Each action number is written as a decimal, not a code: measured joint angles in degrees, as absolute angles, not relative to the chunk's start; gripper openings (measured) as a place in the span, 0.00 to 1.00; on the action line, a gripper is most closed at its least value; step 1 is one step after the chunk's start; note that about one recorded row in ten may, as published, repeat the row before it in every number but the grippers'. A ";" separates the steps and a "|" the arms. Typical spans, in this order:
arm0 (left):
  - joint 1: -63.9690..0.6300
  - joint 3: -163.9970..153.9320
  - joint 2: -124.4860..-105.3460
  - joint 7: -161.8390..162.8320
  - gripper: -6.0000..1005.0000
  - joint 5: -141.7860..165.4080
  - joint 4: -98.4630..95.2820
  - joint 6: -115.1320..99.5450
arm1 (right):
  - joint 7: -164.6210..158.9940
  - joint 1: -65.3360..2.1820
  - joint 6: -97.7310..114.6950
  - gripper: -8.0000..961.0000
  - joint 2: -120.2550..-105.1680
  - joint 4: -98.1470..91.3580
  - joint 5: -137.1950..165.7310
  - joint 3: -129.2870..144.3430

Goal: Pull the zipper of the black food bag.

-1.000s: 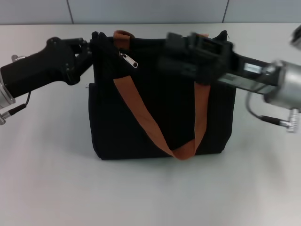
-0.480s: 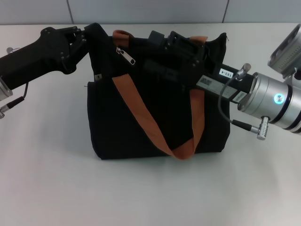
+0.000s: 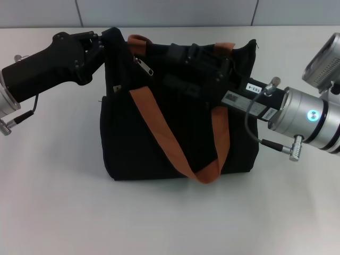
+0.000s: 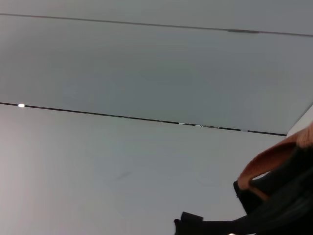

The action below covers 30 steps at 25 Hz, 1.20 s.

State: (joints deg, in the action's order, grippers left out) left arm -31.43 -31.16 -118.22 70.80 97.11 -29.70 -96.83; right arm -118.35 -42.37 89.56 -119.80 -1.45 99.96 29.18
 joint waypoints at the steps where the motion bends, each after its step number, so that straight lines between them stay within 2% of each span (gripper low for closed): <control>1: -31.57 -31.17 -118.23 71.26 0.03 97.10 -29.70 -96.90 | -118.73 -42.85 88.66 0.81 -119.80 -1.37 100.05 29.51; 26: -31.98 -31.37 -118.22 72.70 0.03 96.99 -29.71 -97.33 | -119.73 -46.68 83.05 0.80 -119.79 -0.62 100.21 30.86; 30: -32.08 -31.38 -118.33 72.75 0.03 97.00 -29.71 -97.41 | -119.75 -46.97 82.76 0.61 -119.79 -0.63 100.21 30.92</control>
